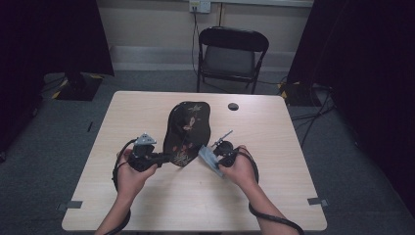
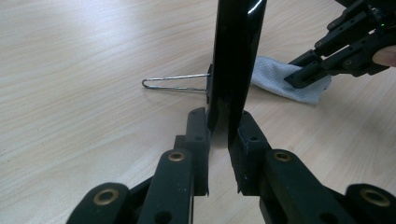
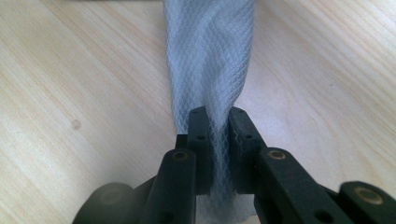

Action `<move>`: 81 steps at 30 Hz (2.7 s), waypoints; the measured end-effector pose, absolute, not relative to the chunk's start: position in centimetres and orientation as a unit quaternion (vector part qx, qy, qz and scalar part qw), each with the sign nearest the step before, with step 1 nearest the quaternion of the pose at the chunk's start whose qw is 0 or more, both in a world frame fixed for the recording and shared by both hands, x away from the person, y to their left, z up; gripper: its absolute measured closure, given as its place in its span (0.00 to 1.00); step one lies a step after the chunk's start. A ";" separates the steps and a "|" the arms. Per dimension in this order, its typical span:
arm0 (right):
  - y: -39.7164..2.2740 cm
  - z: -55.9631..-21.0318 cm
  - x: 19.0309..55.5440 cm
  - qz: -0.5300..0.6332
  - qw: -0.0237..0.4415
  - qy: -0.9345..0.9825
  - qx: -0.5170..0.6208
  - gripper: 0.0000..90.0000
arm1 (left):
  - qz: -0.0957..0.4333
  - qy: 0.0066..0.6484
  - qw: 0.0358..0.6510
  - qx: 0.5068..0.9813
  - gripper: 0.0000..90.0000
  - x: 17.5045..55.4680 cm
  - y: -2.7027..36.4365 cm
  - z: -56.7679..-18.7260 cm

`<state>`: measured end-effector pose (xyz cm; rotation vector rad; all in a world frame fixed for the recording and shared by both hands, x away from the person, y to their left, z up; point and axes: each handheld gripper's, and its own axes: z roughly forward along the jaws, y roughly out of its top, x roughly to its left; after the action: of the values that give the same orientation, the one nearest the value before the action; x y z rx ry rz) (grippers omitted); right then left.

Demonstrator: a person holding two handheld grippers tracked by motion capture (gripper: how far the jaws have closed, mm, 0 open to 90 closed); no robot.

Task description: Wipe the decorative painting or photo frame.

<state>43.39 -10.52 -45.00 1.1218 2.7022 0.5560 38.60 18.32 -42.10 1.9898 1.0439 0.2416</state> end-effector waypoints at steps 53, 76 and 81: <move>-19.0 -43.2 44.0 0.241 0.145 0.845 0.455 0.63 | 0.093 0.433 0.400 0.802 0.39 37.8 19.9 -42.9; -22.3 -42.7 41.3 0.296 0.150 0.832 0.444 0.37 | 0.097 0.443 0.394 0.800 0.34 37.6 21.1 -43.7; -22.8 -42.9 40.7 0.297 0.152 0.832 0.442 0.36 | 0.093 0.445 0.395 0.798 0.34 37.7 21.4 -43.8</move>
<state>40.75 -22.82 -42.86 1.2691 2.3888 0.8523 37.72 21.43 -43.83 2.0230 1.1286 0.2357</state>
